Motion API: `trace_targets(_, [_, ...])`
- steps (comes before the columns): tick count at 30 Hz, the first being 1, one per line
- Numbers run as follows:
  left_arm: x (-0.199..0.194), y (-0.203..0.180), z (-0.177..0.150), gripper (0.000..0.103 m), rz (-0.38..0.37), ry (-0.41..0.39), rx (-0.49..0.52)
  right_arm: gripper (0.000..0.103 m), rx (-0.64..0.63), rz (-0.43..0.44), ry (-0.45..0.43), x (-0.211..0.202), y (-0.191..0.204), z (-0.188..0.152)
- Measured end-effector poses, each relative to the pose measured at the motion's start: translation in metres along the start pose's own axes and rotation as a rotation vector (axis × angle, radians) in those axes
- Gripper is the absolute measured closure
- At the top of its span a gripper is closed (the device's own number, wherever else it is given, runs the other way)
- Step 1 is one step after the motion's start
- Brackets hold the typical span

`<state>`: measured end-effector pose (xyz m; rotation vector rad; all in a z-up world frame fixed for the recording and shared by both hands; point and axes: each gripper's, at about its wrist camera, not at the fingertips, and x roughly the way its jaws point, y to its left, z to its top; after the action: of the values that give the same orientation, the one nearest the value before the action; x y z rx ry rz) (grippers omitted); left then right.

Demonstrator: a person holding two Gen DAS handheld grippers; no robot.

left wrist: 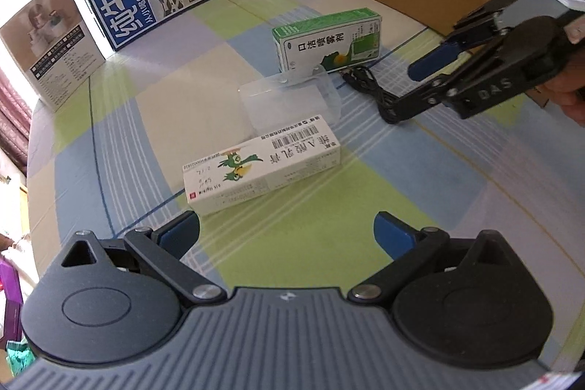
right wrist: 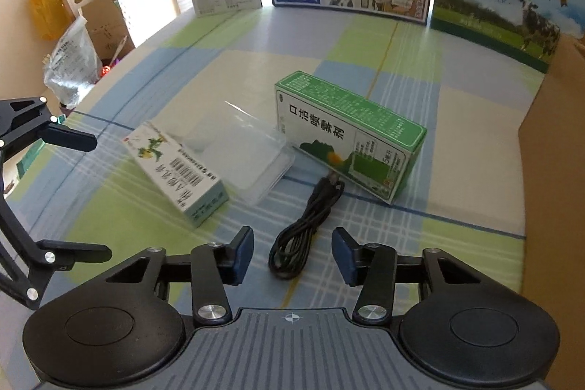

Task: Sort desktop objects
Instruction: 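Grasp the white medicine box with the left tool while the right tool grasps the black cable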

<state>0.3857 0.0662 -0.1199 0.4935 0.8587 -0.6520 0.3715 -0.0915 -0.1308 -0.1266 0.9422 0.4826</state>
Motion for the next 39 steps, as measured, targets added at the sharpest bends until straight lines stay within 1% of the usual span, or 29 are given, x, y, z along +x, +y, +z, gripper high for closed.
trace_targets(9, [0.020,0.013,0.008,0.003,-0.005,-0.013,0.044,0.070,-0.027,-0.020,0.023,0.020,0.001,0.006])
trace_targets(13, [0.027,0.016,0.013,0.003,-0.014,-0.015,0.081,0.081,-0.043,-0.024,0.030,0.022,0.000,0.007])
trace_targets(16, [0.033,0.019,0.018,0.003,-0.036,-0.007,0.123,0.087,-0.042,-0.007,0.052,0.018,-0.002,0.006])
trace_targets(22, [0.048,0.023,0.031,0.005,-0.070,0.012,0.248,0.087,-0.138,0.015,0.091,0.006,0.006,-0.001])
trace_targets(24, [0.055,0.023,0.036,0.005,-0.100,0.025,0.279,0.087,-0.178,0.035,0.104,0.001,0.011,-0.004])
trace_targets(27, [0.065,0.021,0.040,0.009,-0.146,0.062,0.320,0.087,-0.224,0.061,0.118,-0.006,0.018,-0.006])
trace_targets(29, [0.068,0.021,0.043,0.011,-0.175,0.081,0.327,0.087,-0.237,0.075,0.124,-0.010,0.020,-0.007])
trace_targets(30, [0.068,0.021,0.045,0.015,-0.186,0.091,0.326,0.087,-0.242,0.081,0.126,-0.012,0.021,-0.007])
trace_targets(31, [0.068,0.020,0.046,0.022,-0.193,0.100,0.325,0.087,-0.247,0.086,0.128,-0.013,0.022,-0.009])
trace_targets(32, [0.067,0.019,0.047,0.026,-0.198,0.109,0.327,0.087,-0.253,0.092,0.132,-0.015,0.023,-0.010])
trace_targets(34, [0.063,0.016,0.046,0.043,-0.198,0.127,0.337,0.087,-0.266,0.107,0.145,-0.018,0.025,-0.015])
trace_targets(35, [0.060,0.014,0.045,0.048,-0.197,0.137,0.343,0.087,-0.273,0.117,0.155,-0.020,0.028,-0.017])
trace_targets(37, [0.055,0.008,0.042,0.062,-0.199,0.165,0.345,0.087,-0.293,0.137,0.178,-0.024,0.034,-0.024])
trace_targets(39, [0.046,-0.002,0.036,0.068,-0.197,0.190,0.348,0.087,-0.324,0.144,0.197,-0.030,0.040,-0.033])
